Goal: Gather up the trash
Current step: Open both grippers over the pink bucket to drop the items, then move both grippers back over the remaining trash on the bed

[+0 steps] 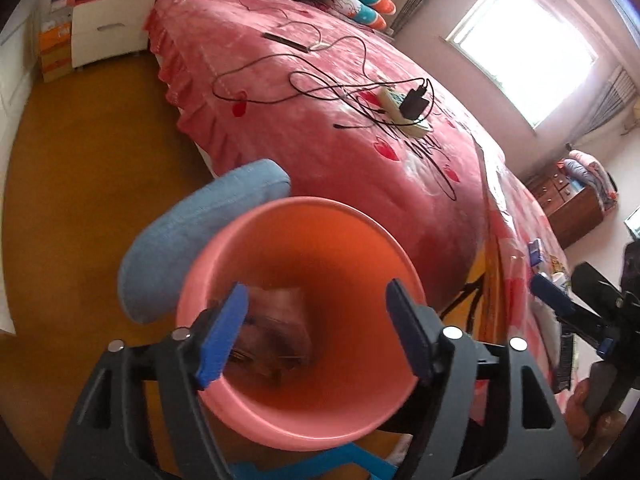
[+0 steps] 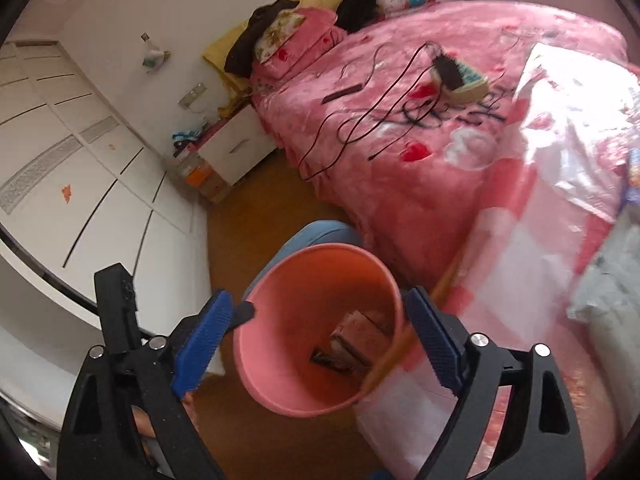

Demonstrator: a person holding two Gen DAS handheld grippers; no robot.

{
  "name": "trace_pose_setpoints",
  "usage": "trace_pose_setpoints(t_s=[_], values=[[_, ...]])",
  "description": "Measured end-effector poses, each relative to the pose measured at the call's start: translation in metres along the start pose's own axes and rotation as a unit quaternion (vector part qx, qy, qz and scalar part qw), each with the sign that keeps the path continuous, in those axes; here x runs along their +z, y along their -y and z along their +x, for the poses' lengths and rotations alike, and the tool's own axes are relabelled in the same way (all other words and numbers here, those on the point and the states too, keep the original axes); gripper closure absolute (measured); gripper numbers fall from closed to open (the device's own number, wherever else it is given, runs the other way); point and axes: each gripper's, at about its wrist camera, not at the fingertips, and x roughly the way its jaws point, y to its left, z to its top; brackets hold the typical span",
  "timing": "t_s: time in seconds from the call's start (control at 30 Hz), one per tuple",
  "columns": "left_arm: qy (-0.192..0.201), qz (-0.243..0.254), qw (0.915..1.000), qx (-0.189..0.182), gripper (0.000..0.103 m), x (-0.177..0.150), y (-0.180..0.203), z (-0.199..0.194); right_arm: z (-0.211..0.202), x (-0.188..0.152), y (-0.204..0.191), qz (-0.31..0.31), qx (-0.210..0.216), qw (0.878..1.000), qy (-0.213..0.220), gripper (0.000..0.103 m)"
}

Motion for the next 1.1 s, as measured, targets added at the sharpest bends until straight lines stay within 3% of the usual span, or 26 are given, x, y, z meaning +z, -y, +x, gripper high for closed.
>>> trace_pose_setpoints(t_s=[0.1,0.4,1.1], values=[[0.004,0.013,0.9998,0.011,0.021,-0.001,0.006,-0.001,-0.015,-0.008,0.009,-0.006,-0.022,1.0,0.017,0.014],[-0.009,0.044,0.999,-0.01,0.02,-0.007,0.045,0.002,-0.052,-0.033,0.035,-0.029,-0.081,0.995,0.058,0.014],[-0.017,0.129,0.9879,-0.083,0.02,-0.032,0.174,-0.005,-0.127,-0.056,0.089,-0.003,-0.101,0.986,0.134,0.01]])
